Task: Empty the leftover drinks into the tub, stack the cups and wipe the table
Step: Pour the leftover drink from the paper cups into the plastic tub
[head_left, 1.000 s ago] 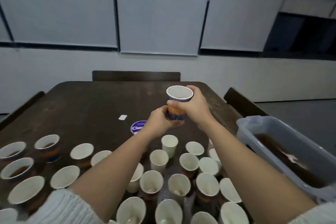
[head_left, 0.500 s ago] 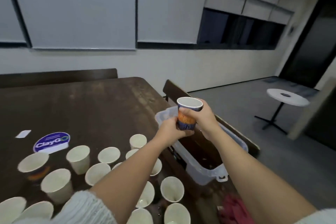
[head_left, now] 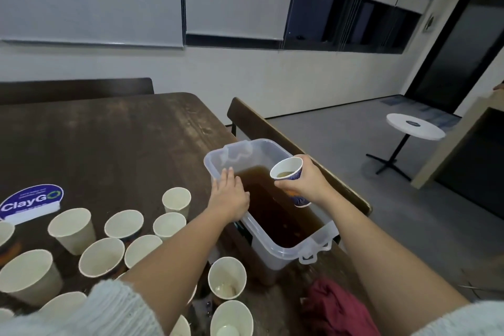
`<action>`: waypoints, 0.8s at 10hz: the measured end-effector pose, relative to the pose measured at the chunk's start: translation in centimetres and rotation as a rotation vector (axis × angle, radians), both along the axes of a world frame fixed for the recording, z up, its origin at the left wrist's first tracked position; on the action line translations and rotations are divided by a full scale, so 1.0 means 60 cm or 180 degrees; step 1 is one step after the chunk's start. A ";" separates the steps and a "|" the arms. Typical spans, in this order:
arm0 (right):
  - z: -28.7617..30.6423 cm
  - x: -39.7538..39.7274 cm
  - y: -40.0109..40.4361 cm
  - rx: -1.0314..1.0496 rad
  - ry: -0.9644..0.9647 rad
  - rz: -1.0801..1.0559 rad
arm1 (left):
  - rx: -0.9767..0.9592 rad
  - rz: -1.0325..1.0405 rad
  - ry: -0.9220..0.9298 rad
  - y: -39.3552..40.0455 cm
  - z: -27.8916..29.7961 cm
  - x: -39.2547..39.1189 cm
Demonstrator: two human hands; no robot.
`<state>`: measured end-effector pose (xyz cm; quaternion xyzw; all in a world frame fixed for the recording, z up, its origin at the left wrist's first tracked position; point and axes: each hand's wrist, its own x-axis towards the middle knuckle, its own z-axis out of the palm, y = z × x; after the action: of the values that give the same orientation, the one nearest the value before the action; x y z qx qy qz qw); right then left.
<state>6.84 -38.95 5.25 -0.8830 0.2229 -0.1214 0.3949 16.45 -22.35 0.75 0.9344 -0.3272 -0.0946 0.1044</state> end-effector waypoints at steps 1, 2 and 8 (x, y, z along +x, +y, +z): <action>-0.001 0.002 -0.005 -0.0142 0.0202 0.0140 | 0.0020 -0.0019 -0.0056 0.000 -0.004 0.002; -0.002 0.006 -0.006 -0.0378 0.0343 0.0238 | 0.0033 -0.0025 -0.0047 0.000 -0.004 0.002; 0.003 0.008 -0.012 -0.1031 0.0752 0.0514 | 0.0138 -0.0061 0.0033 0.002 0.001 0.002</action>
<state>7.34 -39.67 5.40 -0.9580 0.1738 -0.0193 0.2274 16.59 -22.25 0.81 0.9328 -0.3334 -0.1075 0.0849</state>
